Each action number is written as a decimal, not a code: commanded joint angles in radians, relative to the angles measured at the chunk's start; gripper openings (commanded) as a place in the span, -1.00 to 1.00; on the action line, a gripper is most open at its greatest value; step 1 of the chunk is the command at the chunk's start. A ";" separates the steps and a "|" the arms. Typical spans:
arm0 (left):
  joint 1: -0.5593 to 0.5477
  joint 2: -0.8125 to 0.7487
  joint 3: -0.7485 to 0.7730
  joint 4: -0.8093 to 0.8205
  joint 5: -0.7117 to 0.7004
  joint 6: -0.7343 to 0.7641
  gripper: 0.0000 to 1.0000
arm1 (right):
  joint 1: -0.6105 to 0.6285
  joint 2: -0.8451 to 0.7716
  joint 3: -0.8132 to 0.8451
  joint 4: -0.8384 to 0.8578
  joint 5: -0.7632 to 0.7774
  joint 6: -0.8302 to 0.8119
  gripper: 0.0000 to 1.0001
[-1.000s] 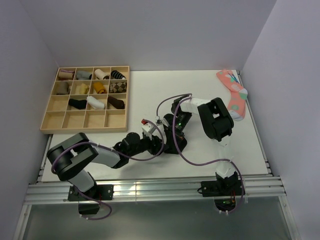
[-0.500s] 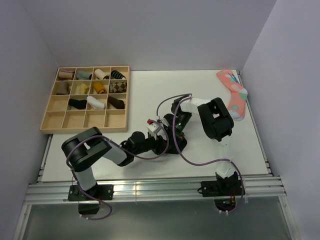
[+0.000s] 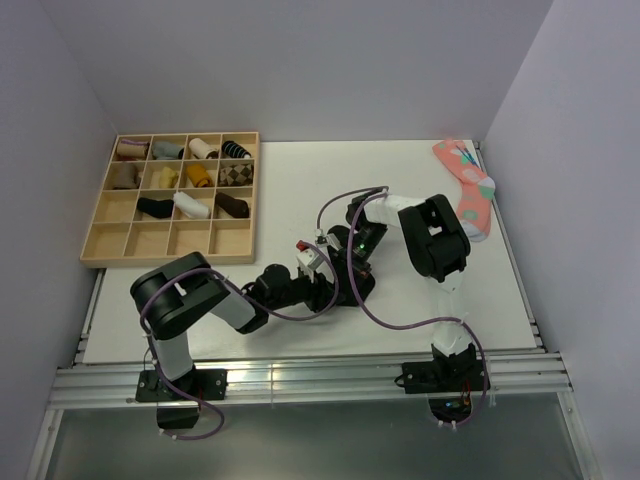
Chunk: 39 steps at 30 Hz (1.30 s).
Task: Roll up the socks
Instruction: Roll the sock at the center of the board.
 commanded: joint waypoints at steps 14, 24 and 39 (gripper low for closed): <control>-0.005 0.031 -0.003 0.021 0.064 0.033 0.03 | -0.014 -0.030 0.019 -0.084 0.001 -0.054 -0.84; -0.010 0.046 0.014 -0.019 0.048 0.058 0.15 | -0.014 -0.027 0.033 -0.102 0.006 -0.057 -0.84; -0.048 0.051 0.057 -0.109 -0.045 0.088 0.00 | -0.020 -0.029 0.039 -0.095 0.006 -0.050 -0.87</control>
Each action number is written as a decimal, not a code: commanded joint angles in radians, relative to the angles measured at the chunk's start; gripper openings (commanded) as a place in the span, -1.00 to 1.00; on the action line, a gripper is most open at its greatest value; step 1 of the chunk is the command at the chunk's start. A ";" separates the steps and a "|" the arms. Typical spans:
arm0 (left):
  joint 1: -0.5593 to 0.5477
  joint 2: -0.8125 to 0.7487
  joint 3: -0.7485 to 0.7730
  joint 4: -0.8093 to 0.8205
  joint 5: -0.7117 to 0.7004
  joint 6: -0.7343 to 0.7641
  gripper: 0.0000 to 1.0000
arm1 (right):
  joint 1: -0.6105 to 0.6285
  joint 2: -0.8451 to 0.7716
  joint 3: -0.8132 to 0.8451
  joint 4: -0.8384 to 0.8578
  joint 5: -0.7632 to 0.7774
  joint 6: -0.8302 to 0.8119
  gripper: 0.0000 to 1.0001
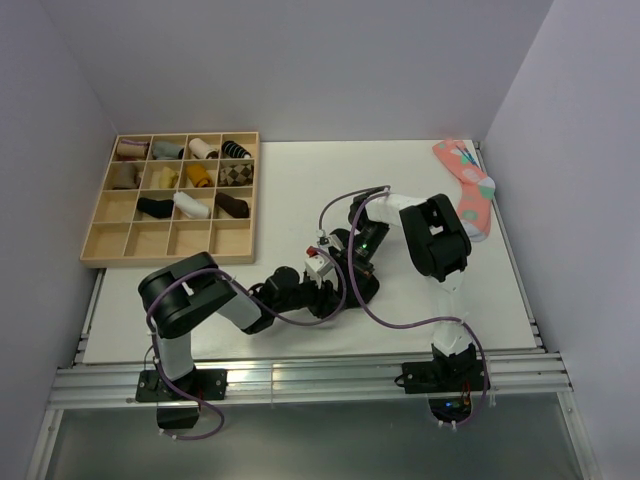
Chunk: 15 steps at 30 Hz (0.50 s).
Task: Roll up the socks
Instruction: Roll the sock at the center of the board.
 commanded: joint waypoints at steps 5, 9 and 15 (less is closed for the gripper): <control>-0.017 0.015 0.040 -0.046 -0.057 0.040 -0.22 | -0.011 -0.030 0.027 -0.024 -0.001 -0.013 -0.88; -0.026 0.019 0.054 -0.072 -0.081 0.044 -0.65 | -0.013 -0.042 0.006 0.013 0.013 -0.002 -0.88; -0.034 0.004 0.062 -0.104 -0.107 0.032 -0.99 | -0.016 -0.091 -0.042 0.102 0.045 0.050 -0.86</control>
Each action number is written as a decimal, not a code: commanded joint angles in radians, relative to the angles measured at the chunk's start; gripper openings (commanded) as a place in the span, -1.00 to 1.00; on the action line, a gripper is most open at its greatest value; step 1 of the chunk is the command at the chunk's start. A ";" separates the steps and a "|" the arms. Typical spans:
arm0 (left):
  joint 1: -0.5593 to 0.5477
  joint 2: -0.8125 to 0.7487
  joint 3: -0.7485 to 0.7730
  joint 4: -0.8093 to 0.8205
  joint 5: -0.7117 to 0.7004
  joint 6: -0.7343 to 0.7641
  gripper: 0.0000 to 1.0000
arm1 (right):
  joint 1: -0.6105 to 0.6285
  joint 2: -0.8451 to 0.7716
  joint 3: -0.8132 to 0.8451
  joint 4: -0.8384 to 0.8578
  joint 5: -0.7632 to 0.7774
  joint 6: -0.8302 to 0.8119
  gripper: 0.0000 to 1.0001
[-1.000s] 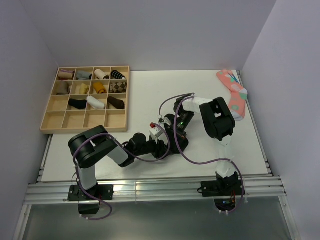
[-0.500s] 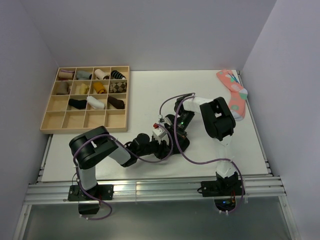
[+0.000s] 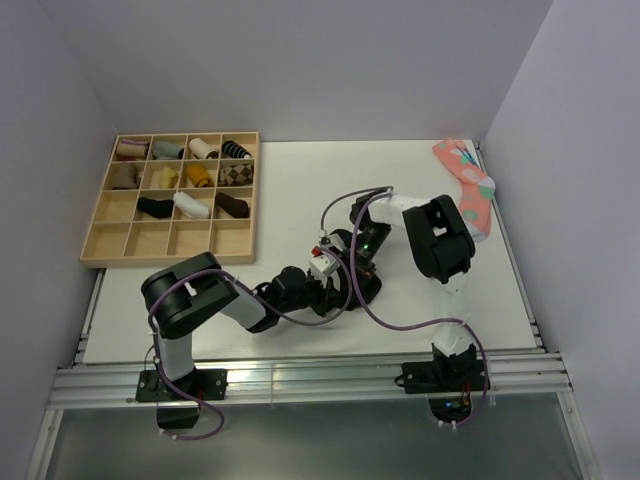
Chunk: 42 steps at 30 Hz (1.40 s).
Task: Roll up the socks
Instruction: Roll the sock at the center of the board.
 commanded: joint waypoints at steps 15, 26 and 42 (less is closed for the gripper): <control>-0.023 -0.110 0.132 -0.427 -0.150 -0.077 -0.99 | -0.057 -0.405 -0.266 0.407 0.167 0.150 -0.21; -0.031 -0.102 0.361 -0.845 -0.156 -0.221 -0.99 | -0.095 -0.609 -0.449 0.545 0.095 0.059 -0.02; -0.028 -0.070 0.495 -1.057 -0.110 -0.279 -0.99 | -0.236 -0.680 -0.492 0.630 -0.058 0.053 0.33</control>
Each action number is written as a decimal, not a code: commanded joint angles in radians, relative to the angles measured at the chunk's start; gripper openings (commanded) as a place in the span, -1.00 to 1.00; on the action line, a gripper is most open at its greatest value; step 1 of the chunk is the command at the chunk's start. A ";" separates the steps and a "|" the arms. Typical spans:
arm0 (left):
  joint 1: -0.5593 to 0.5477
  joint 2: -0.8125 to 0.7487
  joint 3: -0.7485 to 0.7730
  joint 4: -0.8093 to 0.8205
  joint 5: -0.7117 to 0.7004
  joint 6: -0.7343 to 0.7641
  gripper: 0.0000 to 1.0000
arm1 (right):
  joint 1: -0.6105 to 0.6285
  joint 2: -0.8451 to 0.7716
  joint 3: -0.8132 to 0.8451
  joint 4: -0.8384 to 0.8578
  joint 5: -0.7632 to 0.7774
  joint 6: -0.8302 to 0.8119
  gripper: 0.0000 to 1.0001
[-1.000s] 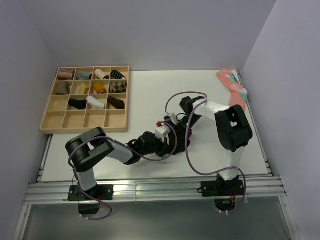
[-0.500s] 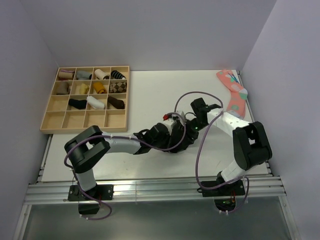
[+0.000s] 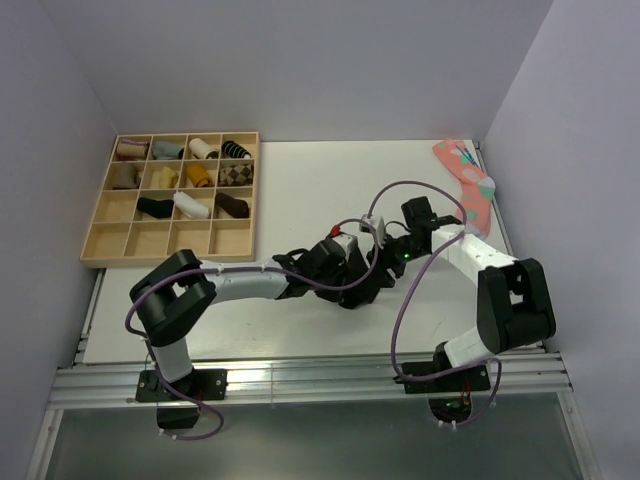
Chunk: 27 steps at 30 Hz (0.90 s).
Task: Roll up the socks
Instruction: Roll the sock at the center of the board.
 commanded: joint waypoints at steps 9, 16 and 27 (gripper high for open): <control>0.006 0.023 -0.002 -0.010 0.003 -0.031 -0.99 | -0.127 0.005 0.075 0.003 -0.165 -0.007 0.32; 0.041 0.040 0.005 -0.002 0.101 -0.043 -0.99 | -0.170 -0.100 0.007 -0.066 -0.239 -0.177 0.33; 0.125 0.091 0.119 -0.093 0.311 -0.057 -0.99 | -0.116 -0.131 -0.068 -0.097 -0.218 -0.334 0.36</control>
